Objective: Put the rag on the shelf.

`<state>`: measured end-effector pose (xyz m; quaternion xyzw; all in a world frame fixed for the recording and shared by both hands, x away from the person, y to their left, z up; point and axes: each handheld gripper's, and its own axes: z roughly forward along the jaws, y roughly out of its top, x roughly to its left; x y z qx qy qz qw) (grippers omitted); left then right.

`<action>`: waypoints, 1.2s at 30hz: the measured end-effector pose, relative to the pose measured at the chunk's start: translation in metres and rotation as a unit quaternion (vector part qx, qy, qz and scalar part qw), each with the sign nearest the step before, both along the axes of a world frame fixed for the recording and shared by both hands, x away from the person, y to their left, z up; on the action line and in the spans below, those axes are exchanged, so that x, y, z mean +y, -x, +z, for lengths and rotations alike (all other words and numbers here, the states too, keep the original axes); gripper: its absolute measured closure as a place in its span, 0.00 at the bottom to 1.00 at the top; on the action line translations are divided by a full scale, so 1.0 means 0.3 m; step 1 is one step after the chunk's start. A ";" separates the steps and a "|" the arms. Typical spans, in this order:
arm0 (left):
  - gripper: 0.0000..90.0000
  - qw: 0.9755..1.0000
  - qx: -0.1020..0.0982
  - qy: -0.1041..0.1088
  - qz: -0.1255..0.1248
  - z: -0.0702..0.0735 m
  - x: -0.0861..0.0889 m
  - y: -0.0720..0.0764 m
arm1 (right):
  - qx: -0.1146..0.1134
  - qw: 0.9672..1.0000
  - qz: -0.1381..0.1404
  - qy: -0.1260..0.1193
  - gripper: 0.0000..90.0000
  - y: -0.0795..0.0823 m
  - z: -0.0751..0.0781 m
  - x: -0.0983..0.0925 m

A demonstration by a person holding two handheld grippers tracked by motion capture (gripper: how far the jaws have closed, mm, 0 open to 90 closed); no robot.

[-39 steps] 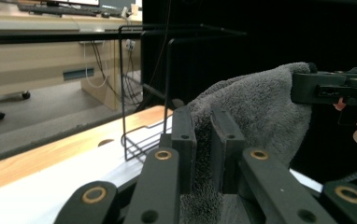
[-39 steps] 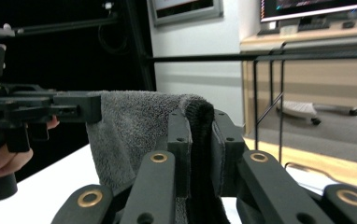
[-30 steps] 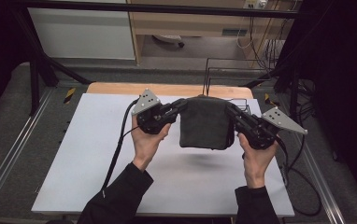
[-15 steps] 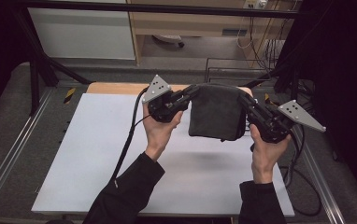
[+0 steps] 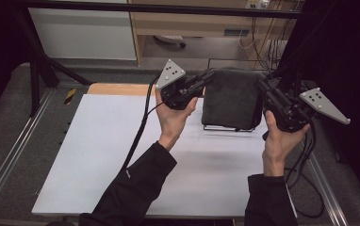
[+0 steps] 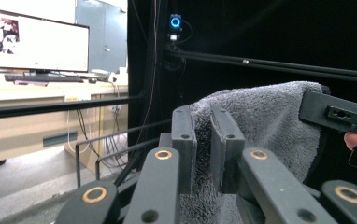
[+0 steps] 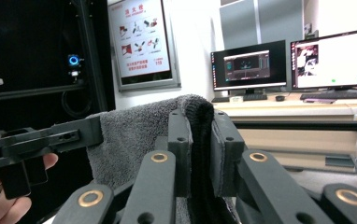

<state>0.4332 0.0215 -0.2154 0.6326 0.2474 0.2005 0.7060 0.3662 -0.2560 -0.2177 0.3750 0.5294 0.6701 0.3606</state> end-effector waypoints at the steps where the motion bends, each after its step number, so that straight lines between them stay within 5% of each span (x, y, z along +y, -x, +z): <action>1: 0.90 1.000 -0.002 0.002 0.000 0.006 -0.006 -0.003 | -0.001 1.000 -0.002 0.001 0.90 -0.003 0.007 -0.004; 17: 0.90 1.000 -0.019 0.009 0.004 0.101 -0.076 -0.055 | -0.028 0.999 -0.030 0.000 0.90 -0.061 0.099 -0.055; 36: 0.90 0.999 -0.033 0.020 0.020 0.242 -0.106 -0.144 | -0.046 0.998 -0.030 -0.005 0.90 -0.163 0.233 -0.074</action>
